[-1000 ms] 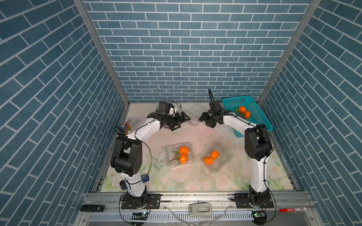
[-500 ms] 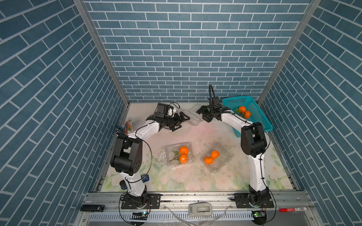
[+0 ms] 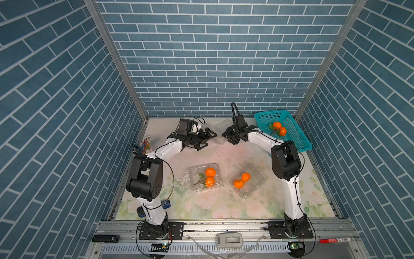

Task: Take oranges out of containers
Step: Pick up the packing box from the center of the board.

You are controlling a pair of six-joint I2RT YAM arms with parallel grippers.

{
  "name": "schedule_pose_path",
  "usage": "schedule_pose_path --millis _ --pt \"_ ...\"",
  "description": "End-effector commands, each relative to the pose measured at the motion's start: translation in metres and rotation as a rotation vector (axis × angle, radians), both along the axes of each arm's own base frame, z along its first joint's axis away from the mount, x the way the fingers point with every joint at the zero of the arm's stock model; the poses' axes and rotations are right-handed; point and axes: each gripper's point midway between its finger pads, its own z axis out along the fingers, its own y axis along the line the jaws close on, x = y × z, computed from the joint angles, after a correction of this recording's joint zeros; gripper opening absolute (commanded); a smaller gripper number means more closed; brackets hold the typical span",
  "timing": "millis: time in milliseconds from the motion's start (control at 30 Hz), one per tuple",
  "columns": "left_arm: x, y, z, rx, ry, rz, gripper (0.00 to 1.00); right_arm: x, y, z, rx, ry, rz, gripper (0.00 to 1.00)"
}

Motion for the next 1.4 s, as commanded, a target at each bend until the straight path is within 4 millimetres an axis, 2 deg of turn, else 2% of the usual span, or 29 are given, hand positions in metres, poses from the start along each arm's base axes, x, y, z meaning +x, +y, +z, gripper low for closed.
schedule_pose_path --millis 0,167,233,433,467,600,767,967,1133,1367 --pt "0.001 0.000 -0.013 -0.013 0.032 -0.002 0.99 -0.011 -0.008 -0.018 -0.069 0.023 0.006 0.48" --pt "0.001 0.000 -0.013 -0.020 0.031 -0.004 0.99 -0.015 -0.016 -0.023 -0.127 0.020 0.022 0.38" --pt "0.001 -0.001 -0.012 -0.020 0.028 -0.007 0.99 -0.015 -0.026 -0.021 -0.186 0.010 0.033 0.32" --pt "-0.001 -0.001 -0.016 -0.020 0.039 -0.010 0.99 -0.015 -0.050 -0.020 -0.306 -0.009 0.049 0.27" --pt "0.000 -0.001 -0.016 -0.022 0.039 -0.009 0.99 -0.016 -0.052 -0.007 -0.310 -0.031 0.049 0.27" --pt "0.000 -0.002 -0.018 -0.030 0.048 -0.007 0.99 -0.019 -0.062 -0.004 -0.345 -0.036 0.059 0.25" --pt "0.000 -0.003 -0.019 -0.032 0.050 -0.007 0.99 -0.022 -0.058 0.003 -0.316 -0.037 0.089 0.26" --pt "-0.001 -0.004 -0.024 -0.030 0.061 -0.010 0.99 -0.026 -0.044 0.018 -0.216 -0.018 0.095 0.34" --pt "-0.002 -0.005 -0.025 -0.028 0.064 -0.011 1.00 -0.033 -0.031 0.020 -0.099 0.017 0.074 0.44" --pt "-0.003 -0.007 -0.028 -0.026 0.069 -0.017 0.99 -0.043 -0.023 0.016 -0.031 0.056 0.064 0.46"
